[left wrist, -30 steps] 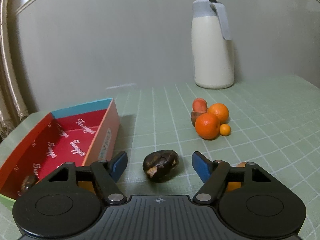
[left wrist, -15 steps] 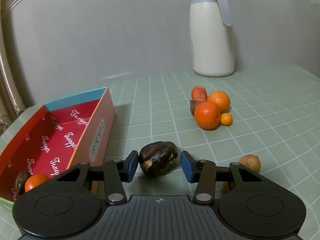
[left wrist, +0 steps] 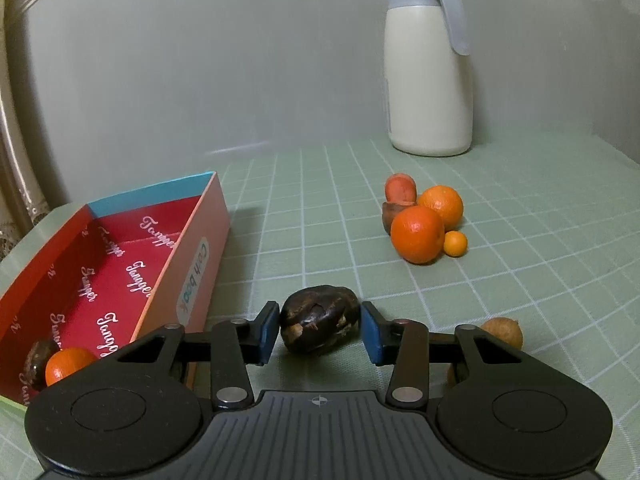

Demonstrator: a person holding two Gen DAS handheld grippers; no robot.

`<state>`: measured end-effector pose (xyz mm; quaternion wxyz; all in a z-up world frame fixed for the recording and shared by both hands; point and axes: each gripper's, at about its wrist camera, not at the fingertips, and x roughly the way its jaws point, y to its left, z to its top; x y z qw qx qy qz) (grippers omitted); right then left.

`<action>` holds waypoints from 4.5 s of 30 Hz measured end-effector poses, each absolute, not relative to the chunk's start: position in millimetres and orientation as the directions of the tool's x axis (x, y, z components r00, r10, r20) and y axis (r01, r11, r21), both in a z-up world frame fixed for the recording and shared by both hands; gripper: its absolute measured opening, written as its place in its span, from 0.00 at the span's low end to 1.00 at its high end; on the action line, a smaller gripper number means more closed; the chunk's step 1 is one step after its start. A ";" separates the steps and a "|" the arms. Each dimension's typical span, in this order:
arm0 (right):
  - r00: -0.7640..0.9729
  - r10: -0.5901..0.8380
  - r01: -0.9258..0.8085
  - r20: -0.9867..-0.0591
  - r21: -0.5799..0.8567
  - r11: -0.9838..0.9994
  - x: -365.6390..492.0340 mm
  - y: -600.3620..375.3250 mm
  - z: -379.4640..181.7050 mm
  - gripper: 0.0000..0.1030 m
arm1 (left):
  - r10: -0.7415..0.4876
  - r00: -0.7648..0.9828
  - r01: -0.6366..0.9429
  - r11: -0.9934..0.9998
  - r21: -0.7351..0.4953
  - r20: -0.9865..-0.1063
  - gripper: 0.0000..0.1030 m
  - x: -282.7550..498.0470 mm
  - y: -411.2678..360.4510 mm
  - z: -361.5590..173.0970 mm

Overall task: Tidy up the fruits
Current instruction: 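Carry the second chestnut into the red box and open the left gripper, then move the right gripper to the small brown fruit and grasp it, then carry the small brown fruit toward the red box with the right gripper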

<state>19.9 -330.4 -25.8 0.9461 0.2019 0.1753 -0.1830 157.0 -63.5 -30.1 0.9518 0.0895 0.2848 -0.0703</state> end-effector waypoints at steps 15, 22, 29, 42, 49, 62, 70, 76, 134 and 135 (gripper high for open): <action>0.871 -0.273 0.414 -0.409 0.311 0.855 22.1 -326.3 -25.2 0.99 | -0.132 0.866 0.195 0.977 0.084 -0.482 0.42 141.1 -51.1 -11.9; 0.877 -0.252 0.390 -0.410 0.301 0.870 28.7 -313.9 -24.4 0.99 | -0.086 0.906 0.130 0.988 0.079 -0.413 0.42 132.6 -27.5 3.3; 0.888 -0.202 0.338 -0.413 0.290 0.895 40.8 -290.9 -23.8 0.99 | -0.009 0.919 0.038 0.997 0.065 -0.395 0.42 132.9 5.7 11.5; 0.901 -0.127 0.256 -0.415 0.273 0.927 58.4 -257.0 -23.4 0.99 | 0.095 0.857 -0.101 0.995 0.014 -0.506 0.42 158.5 47.7 -2.8; 0.901 -0.126 0.257 -0.414 0.277 0.926 54.8 -258.1 -23.4 0.99 | 0.099 0.825 -0.123 0.992 -0.006 -0.557 0.42 166.6 51.7 -11.3; 0.900 -0.151 0.283 -0.410 0.284 0.916 48.0 -269.0 -22.3 0.99 | 0.125 0.836 -0.170 0.985 -0.036 -0.535 0.45 165.5 54.9 -6.6; 0.904 -0.135 0.267 -0.405 0.289 0.920 50.2 -263.5 -20.8 0.99 | 0.210 0.900 -0.220 0.975 0.017 -0.382 0.83 136.6 61.3 10.3; 0.907 -0.126 0.259 -0.402 0.295 0.920 51.3 -258.7 -19.0 0.99 | 0.230 0.892 -0.229 0.972 0.050 -0.390 0.84 128.2 73.5 11.5; 0.848 0.097 0.066 -0.521 0.286 0.956 101.4 -177.7 -35.1 0.24 | 0.414 0.820 -0.395 0.909 0.132 -0.395 1.00 82.9 160.1 0.8; 0.848 0.098 0.064 -0.521 0.284 0.957 101.5 -177.0 -35.0 0.24 | 0.415 0.819 -0.397 0.908 0.131 -0.395 1.00 82.5 161.2 0.9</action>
